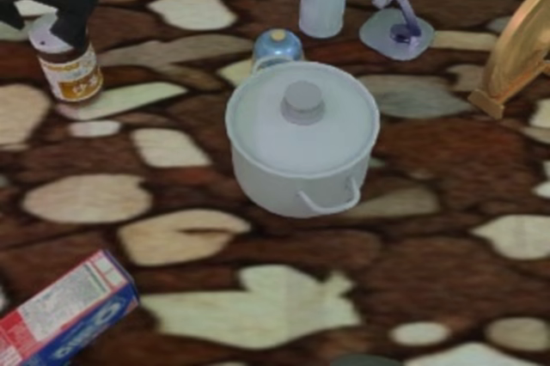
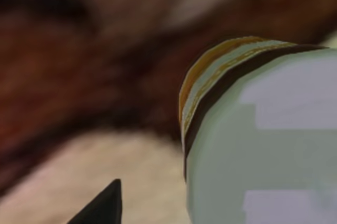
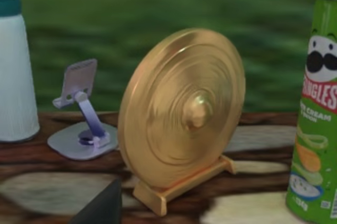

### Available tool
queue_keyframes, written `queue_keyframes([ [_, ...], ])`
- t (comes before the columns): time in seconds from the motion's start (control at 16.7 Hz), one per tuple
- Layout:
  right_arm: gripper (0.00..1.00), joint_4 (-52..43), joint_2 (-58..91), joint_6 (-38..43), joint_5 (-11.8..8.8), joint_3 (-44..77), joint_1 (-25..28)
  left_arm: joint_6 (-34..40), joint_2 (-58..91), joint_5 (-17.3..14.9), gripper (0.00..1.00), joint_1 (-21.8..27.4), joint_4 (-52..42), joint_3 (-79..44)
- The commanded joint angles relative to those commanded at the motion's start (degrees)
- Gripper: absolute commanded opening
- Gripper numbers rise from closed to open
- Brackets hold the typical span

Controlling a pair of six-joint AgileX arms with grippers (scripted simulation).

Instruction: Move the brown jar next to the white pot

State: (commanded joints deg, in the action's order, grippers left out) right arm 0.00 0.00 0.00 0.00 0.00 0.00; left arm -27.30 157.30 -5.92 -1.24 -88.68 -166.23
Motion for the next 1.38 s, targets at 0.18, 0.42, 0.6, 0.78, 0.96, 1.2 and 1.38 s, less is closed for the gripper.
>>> queue_keyframes([
  [0.18,1.0,0.0,0.0,0.0,0.0,0.0,0.0,0.1,0.9,0.0,1.0,0.3,-0.1,-0.8],
  [0.42,1.0,0.0,0.0,0.0,0.0,0.0,0.0,0.3,6.6,0.0,1.0,0.3,-2.1,-8.7],
  [0.6,1.0,0.0,0.0,0.0,0.0,0.0,0.0,0.4,11.9,-0.1,1.0,0.4,-3.8,-15.9],
  [0.78,1.0,0.0,0.0,0.0,0.0,0.0,0.0,0.5,15.3,-0.2,1.0,0.5,-4.9,-20.3],
  [0.96,1.0,0.0,0.0,0.0,0.0,0.0,0.0,0.5,15.6,-0.2,1.0,0.5,-5.0,-20.6],
  [1.2,1.0,0.0,0.0,0.0,0.0,0.0,0.0,0.5,15.6,-0.2,0.77,0.5,-5.0,-20.6],
  [1.38,1.0,0.0,0.0,0.0,0.0,0.0,0.0,0.5,15.6,-0.2,0.55,0.5,-5.0,-20.6],
])
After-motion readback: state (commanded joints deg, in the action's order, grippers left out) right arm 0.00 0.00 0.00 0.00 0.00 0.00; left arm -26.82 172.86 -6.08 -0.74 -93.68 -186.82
